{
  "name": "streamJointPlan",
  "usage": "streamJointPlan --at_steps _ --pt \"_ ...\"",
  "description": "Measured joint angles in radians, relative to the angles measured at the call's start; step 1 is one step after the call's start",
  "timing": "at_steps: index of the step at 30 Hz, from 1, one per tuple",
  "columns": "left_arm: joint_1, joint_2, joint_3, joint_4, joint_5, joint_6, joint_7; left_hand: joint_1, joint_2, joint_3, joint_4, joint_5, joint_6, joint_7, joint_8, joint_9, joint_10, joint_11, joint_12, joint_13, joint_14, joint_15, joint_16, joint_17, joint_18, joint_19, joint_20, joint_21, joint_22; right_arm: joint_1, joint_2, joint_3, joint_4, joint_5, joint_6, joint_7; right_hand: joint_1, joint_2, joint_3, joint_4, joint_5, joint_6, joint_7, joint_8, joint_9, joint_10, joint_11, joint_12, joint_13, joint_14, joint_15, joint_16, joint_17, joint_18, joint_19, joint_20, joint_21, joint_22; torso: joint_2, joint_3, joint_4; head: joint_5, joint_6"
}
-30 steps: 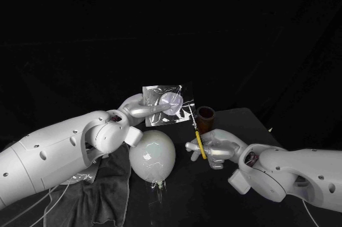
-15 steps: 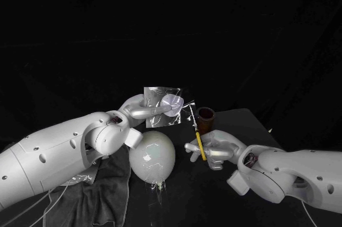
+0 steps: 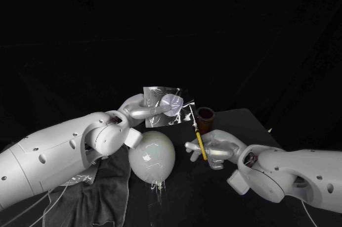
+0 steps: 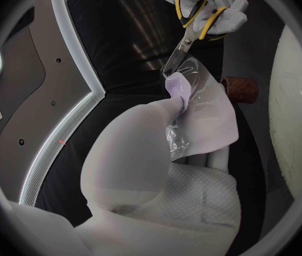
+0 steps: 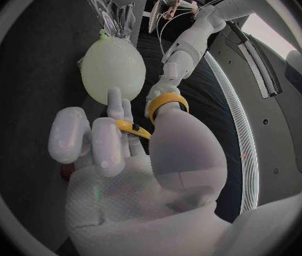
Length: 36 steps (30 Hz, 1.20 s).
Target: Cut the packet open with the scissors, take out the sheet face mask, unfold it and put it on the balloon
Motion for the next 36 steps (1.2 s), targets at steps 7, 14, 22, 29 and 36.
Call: streamJointPlan --at_steps 7,14,22,29,36 --pt "0.0 0.0 0.0 0.0 -0.001 -0.006 0.004 0.0 0.0 0.0 0.0 0.0 0.0 0.0 0.0 0.0 0.0 0.0 0.0 0.0 -0.002 -0.002 0.0 0.0 0.0 0.0 0.0 0.0 0.0 0.0 0.0 0.0 0.0 0.002 -0.001 0.0 0.006 0.006 -0.012 -0.003 0.0 0.004 0.003 -0.005 -0.004 0.01 -0.002 -0.008 -0.004 0.001 -0.004 0.0 -0.003 0.0 0.003 -0.003 0.004 0.0 0.0 0.0 0.0002 0.0 0.0" --pt "0.0 -0.001 0.0 0.003 -0.006 -0.012 0.008 0.003 0.003 0.0 0.0 0.0 0.0 0.0 -0.002 0.0 -0.002 0.002 0.0 0.0 -0.002 -0.002 0.0 0.0 -0.001 0.0 0.0 0.0 0.0 0.0 0.005 0.0 0.0 0.005 -0.008 0.005 -0.001 -0.087 0.001 0.007 0.0 -0.135 0.067 -0.101 -0.044 -0.109 0.019 -0.064 -0.083 -0.058 0.05 -0.067 -0.09 0.002 -0.061 0.036 -0.109 -0.001 0.0 0.0006 0.0003 0.001 0.003" --pt "0.0 -0.001 0.0 0.008 -0.019 -0.017 0.011 0.003 0.003 0.003 -0.003 -0.002 -0.002 -0.002 -0.003 0.0 -0.002 0.002 0.0 0.0 -0.002 -0.002 0.0 0.001 -0.007 0.0 0.0 0.0 -0.001 0.0 0.01 0.0 0.001 0.013 -0.023 0.013 -0.027 -0.225 0.022 0.014 0.0 -0.212 0.073 -0.134 -0.055 -0.24 0.06 -0.068 -0.155 -0.129 0.088 -0.145 -0.201 0.033 -0.147 0.071 -0.248 -0.001 0.0 0.0012 -0.0001 0.002 0.004" --pt "0.0 -0.002 0.0 0.011 -0.05 -0.035 0.023 0.003 0.003 0.007 -0.007 -0.001 -0.002 -0.002 0.001 0.0 -0.002 0.002 0.0 0.0 -0.002 -0.002 0.0 0.003 -0.007 0.0 0.0 0.0 -0.003 0.0 0.012 0.0 0.002 0.017 -0.029 0.015 -0.029 -0.23 0.018 0.012 0.0 -0.213 0.074 -0.134 -0.055 -0.248 0.062 -0.068 -0.167 -0.133 0.092 -0.145 -0.207 0.033 -0.148 0.072 -0.249 0.0 0.0 0.0011 -0.0004 0.001 0.003" --pt "-0.001 -0.002 0.0 0.015 -0.096 -0.062 0.05 0.003 0.002 0.007 -0.007 0.0 -0.002 -0.002 0.002 0.0 -0.001 0.001 0.0 0.0 -0.002 -0.002 0.0 0.002 -0.007 0.0 0.0 0.0 -0.003 0.0 0.011 0.0 0.006 0.022 -0.031 0.015 -0.03 -0.23 0.019 0.012 0.0 -0.213 0.074 -0.134 -0.056 -0.248 0.062 -0.061 -0.176 -0.133 0.092 -0.145 -0.207 0.032 -0.151 0.075 -0.249 0.0 0.0 0.0012 -0.0007 -0.003 0.002"
